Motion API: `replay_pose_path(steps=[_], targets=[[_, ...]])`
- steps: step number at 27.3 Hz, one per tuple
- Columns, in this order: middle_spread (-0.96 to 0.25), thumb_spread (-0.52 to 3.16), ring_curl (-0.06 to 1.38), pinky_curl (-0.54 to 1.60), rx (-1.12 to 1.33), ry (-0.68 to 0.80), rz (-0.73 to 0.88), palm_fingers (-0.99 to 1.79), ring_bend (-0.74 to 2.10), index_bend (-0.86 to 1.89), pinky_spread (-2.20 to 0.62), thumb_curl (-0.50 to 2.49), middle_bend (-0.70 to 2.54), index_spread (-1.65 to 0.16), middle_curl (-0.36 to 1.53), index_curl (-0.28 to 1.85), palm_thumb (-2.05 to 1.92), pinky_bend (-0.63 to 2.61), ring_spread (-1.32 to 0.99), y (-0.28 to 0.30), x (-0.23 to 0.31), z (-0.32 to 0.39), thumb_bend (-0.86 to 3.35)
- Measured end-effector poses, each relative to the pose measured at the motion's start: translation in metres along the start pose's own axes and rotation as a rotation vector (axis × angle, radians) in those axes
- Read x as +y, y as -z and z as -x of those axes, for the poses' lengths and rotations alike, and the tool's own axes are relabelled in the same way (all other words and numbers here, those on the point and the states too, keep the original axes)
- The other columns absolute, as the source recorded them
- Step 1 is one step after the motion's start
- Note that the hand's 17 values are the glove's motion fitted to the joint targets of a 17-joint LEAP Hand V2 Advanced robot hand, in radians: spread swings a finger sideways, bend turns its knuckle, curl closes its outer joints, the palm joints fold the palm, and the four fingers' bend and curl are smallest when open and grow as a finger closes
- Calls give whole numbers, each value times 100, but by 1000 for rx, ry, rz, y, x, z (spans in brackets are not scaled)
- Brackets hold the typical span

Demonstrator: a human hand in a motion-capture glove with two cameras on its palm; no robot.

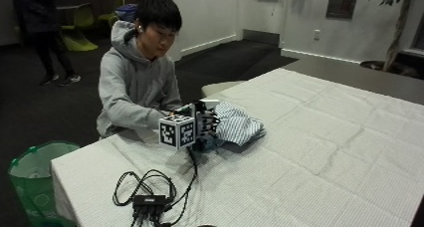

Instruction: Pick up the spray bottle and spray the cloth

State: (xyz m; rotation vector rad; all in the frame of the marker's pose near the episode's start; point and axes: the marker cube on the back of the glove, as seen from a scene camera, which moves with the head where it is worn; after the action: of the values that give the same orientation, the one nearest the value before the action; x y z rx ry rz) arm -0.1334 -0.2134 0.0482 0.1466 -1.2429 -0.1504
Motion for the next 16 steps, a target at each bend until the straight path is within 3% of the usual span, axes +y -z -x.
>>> replay_pose_path(steps=[16], targets=[[-7,20,45,39,887,6,572,142,62,51,-27,64,66,-20,52,53,95,31,-17,-70,-14,110,-3]])
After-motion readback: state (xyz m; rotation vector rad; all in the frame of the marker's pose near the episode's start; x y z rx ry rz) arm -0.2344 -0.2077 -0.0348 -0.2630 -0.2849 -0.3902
